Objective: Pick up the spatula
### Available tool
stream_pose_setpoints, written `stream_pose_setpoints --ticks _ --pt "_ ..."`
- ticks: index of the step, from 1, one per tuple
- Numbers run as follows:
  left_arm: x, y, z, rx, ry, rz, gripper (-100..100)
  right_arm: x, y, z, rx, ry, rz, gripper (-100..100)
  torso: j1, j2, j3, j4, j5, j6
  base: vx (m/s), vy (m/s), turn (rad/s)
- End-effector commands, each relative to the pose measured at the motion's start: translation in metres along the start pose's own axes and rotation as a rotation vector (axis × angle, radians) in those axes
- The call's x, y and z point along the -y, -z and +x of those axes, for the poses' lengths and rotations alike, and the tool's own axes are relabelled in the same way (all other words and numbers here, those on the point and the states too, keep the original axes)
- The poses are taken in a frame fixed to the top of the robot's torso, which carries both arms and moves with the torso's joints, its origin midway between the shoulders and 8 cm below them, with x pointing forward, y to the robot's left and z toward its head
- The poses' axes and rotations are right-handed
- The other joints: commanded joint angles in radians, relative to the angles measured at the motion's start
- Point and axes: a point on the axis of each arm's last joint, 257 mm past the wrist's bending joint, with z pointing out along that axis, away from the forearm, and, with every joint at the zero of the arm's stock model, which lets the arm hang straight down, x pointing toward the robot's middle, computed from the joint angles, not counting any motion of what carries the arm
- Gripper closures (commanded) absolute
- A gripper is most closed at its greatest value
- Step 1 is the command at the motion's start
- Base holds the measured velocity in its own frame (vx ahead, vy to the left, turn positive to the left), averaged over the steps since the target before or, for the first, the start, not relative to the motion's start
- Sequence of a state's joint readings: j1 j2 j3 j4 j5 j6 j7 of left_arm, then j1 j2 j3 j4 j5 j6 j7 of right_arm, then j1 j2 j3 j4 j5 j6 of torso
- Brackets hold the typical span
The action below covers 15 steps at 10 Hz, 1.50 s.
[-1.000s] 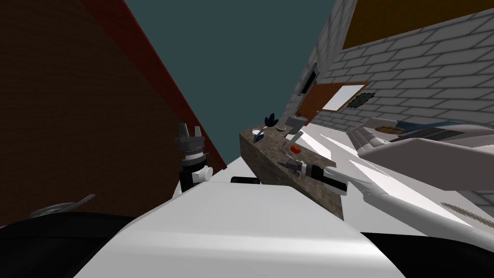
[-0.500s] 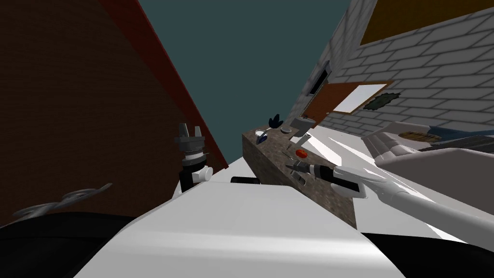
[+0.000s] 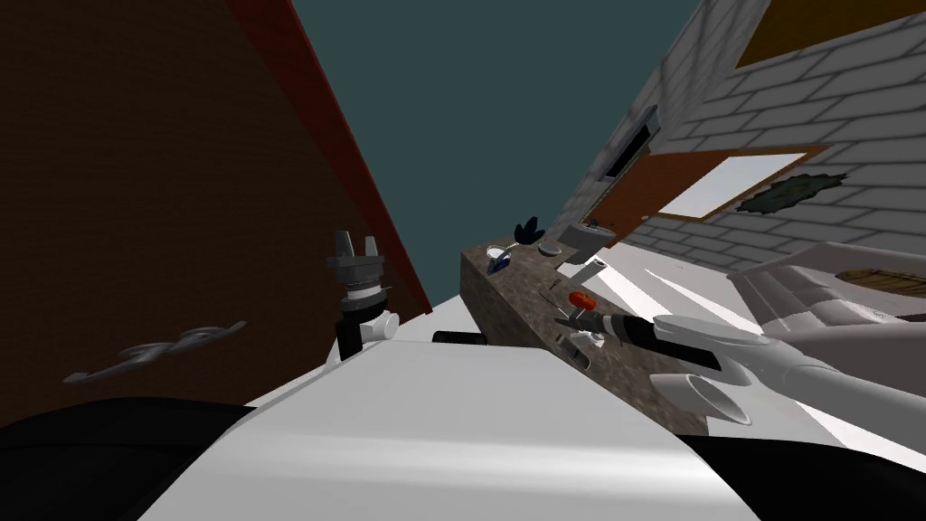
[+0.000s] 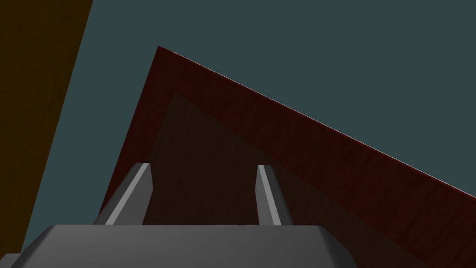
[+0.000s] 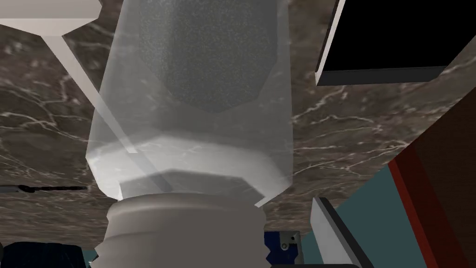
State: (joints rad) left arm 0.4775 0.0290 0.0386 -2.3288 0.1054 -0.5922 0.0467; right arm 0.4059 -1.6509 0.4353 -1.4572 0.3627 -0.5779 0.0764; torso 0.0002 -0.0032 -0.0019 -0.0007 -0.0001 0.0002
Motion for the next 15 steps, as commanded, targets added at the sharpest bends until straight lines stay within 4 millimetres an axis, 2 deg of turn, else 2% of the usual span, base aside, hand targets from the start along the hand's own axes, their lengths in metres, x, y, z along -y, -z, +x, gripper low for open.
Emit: stream_pose_setpoints --ticks 1,3,4,5,6,7,8,10,11,12,13,15 --pt "0.000 0.000 0.000 0.000 0.000 0.000 0 0.016 0.014 0.026 -0.068 -0.009 0.032 -100 0.000 0.000 0.000 0.000 0.000 0.000 0.047 -0.013 0.196" --pt "0.000 0.000 0.000 0.000 0.000 0.000 0 0.028 0.029 0.057 -0.140 -0.029 0.056 -100 0.000 0.000 0.000 0.000 0.000 0.000 0.041 -0.017 0.182" --pt "0.000 0.000 0.000 0.000 0.000 0.000 0 0.033 0.040 0.085 -0.199 -0.056 0.068 -100 -0.001 0.000 0.000 0.000 0.000 0.000 0.045 -0.022 0.309" --pt "0.000 0.000 0.000 0.000 0.000 0.000 0 0.035 0.039 0.079 -0.189 -0.050 0.070 -100 -0.001 0.000 0.000 0.000 -0.001 0.000 0.035 -0.023 0.099" --pt "0.000 0.000 0.000 0.000 0.000 0.000 0 0.033 0.040 0.085 -0.199 -0.056 0.068 -100 -0.001 0.000 0.000 0.000 0.000 0.001 0.017 -0.010 -0.046" --pt "0.000 0.000 0.000 0.000 0.000 0.000 0 0.033 0.045 0.098 -0.223 -0.070 0.070 -100 0.000 0.002 0.001 0.000 0.000 0.001 0.011 -0.004 0.069" --pt "0.000 0.000 0.000 0.000 0.000 0.000 0 0.031 0.052 0.120 -0.262 -0.098 0.070 -100 0.001 0.002 0.001 0.001 0.000 0.001 0.016 -0.018 0.201" --pt "0.000 0.000 0.000 0.000 0.000 0.000 0 0.028 0.056 0.135 -0.286 -0.117 0.069 -100 -0.001 0.002 0.001 0.000 -0.001 0.001 0.022 -0.041 0.073" --pt "0.000 0.000 0.000 0.000 0.000 0.000 0 0.030 0.053 0.132 -0.278 -0.112 0.070 -100 -0.002 0.002 0.001 0.001 -0.001 0.001 0.009 -0.023 0.000" --pt "0.000 0.000 0.000 0.000 0.000 0.000 0 0.030 0.053 0.133 -0.279 -0.113 0.069 0 -0.001 0.003 0.001 0.001 -0.001 0.001 0.000 0.000 0.000" --pt "0.000 0.000 0.000 0.000 0.000 0.000 0 0.027 0.049 0.143 -0.279 -0.121 0.074 -100 0.000 0.003 0.002 0.001 0.000 0.001 0.013 -0.005 0.068" --pt "0.000 0.000 0.000 0.000 0.000 0.000 0 0.022 0.041 0.157 -0.279 -0.133 0.080 -100 0.000 0.002 0.001 0.000 0.000 0.001 0.031 -0.006 0.087"
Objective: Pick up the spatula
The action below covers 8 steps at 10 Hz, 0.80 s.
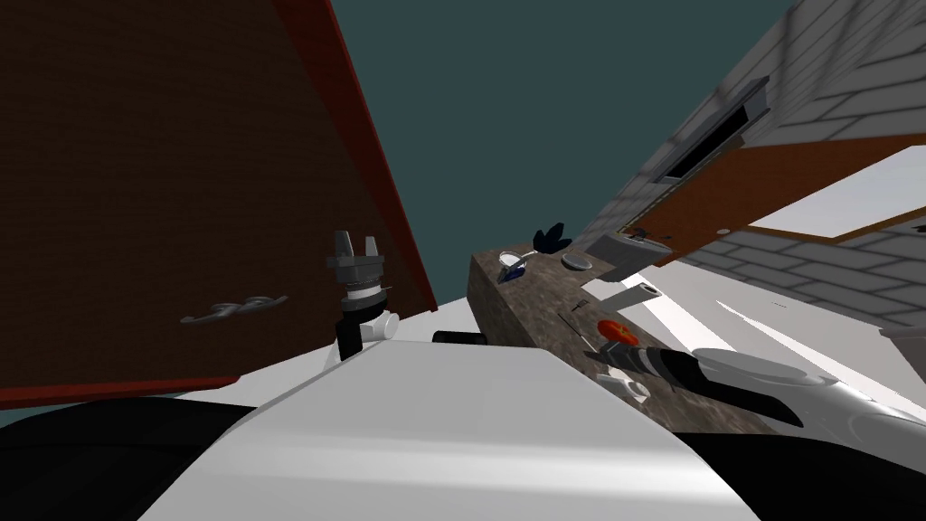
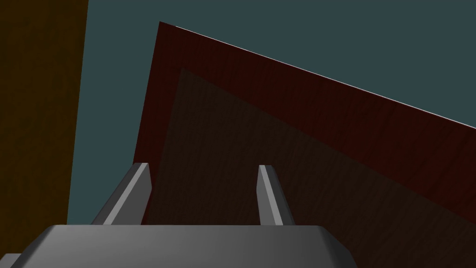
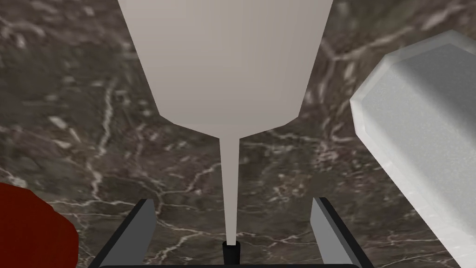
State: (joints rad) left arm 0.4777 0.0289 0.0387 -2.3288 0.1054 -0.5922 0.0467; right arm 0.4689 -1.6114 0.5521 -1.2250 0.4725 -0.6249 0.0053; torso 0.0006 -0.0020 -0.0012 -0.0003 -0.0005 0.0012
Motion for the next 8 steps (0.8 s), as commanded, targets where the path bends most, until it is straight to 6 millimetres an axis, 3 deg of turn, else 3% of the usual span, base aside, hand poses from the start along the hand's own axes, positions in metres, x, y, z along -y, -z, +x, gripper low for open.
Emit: stream_pose_setpoints --ticks 1,2,6,7,8 --pt "0.0000 0.0000 0.0000 0.000 0.000 0.000 0 0.0000 0.0000 0.0000 0.000 0.000 0.000 -100 0.000 0.000 0.000 0.000 0.000 0.000 0.014 -0.002 0.014" --pt "0.0000 0.0000 0.0000 0.000 0.000 0.000 0 0.0001 -0.0006 0.0006 0.000 0.000 0.001 100 0.000 0.001 0.000 0.000 0.000 0.000 0.000 0.000 0.000" --pt "0.0000 0.0000 0.0000 0.000 0.000 0.000 0 -0.0002 -0.0006 0.0006 0.000 -0.002 0.000 100 -0.001 0.002 0.001 0.000 0.000 0.000 0.000 0.000 0.000" --pt "0.0000 0.0000 0.0000 0.000 0.000 0.000 0 -0.0002 -0.0006 0.0006 0.000 -0.002 0.000 0 -0.001 0.002 0.001 0.000 0.000 0.000 0.000 0.000 0.000" --pt "0.0000 0.0000 0.0000 0.000 0.000 0.000 0 0.0024 0.0077 -0.0074 0.000 0.009 -0.002 100 -0.001 0.002 0.001 0.000 0.000 0.000 -0.013 0.011 -0.095"
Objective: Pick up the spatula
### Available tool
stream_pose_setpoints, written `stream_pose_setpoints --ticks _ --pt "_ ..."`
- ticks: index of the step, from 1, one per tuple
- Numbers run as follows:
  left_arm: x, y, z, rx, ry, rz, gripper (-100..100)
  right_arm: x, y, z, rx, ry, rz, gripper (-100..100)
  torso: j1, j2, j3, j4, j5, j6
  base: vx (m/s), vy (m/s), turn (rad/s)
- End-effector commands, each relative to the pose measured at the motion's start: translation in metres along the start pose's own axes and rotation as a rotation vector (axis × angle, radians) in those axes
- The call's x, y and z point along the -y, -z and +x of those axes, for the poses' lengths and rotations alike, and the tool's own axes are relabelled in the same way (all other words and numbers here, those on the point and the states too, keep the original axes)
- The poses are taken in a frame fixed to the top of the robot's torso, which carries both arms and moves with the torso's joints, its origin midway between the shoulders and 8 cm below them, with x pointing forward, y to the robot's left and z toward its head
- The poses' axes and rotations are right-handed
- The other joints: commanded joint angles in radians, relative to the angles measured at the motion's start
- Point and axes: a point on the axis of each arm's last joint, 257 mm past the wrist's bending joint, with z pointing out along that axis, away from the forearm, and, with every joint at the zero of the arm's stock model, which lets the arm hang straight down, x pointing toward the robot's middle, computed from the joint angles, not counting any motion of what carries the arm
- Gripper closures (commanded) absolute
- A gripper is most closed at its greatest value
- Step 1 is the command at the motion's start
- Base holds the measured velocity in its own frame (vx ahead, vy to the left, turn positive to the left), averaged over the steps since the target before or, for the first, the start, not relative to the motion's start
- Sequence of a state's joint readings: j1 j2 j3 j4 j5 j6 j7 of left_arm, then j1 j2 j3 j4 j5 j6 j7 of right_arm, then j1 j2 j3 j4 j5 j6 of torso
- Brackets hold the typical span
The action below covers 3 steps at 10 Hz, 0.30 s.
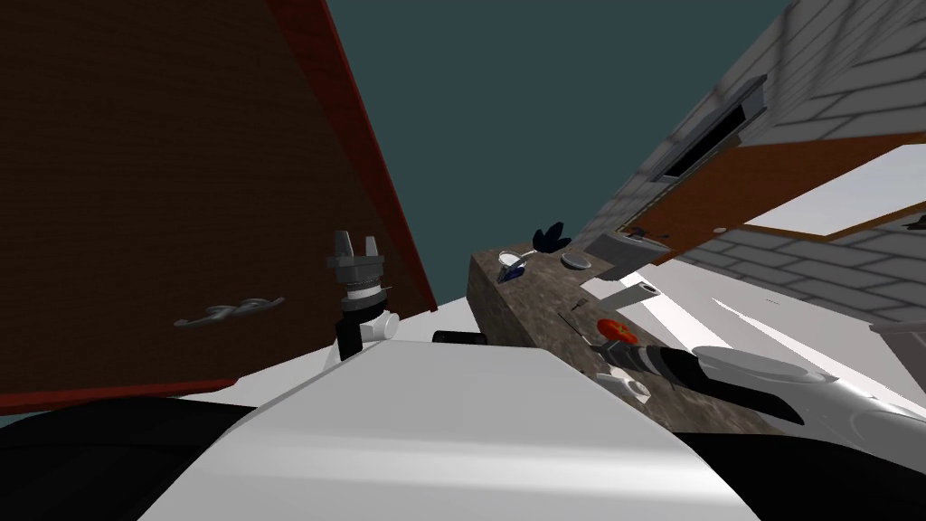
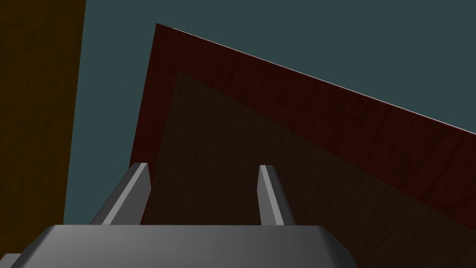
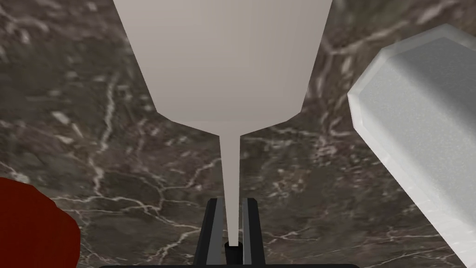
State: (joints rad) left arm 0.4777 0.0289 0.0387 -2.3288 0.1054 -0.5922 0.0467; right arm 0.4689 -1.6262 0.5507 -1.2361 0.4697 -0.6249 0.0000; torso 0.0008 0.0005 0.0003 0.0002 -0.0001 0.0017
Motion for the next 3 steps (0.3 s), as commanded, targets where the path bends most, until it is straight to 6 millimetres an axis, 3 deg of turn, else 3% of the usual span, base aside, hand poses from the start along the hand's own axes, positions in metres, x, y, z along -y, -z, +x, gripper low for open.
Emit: stream_pose_setpoints --ticks 1,2,3 --pt "0.0000 0.0000 0.0000 0.000 0.000 0.000 0 0.0029 0.0082 -0.0069 -0.001 0.008 -0.003 100 0.000 0.000 0.000 0.000 0.000 0.000 -0.025 0.010 -0.094" --pt "0.0000 0.0000 0.0000 0.000 0.000 0.000 0 0.0019 0.0053 -0.0044 0.000 0.005 -0.001 100 0.000 0.001 0.001 0.000 0.000 0.000 -0.012 0.002 -0.017" --pt "0.0000 0.0000 0.0000 0.000 0.000 0.000 0 0.0021 0.0061 -0.0048 -0.001 0.005 -0.001 0 0.000 0.001 0.000 0.000 -0.001 0.000 0.000 0.000 0.000"
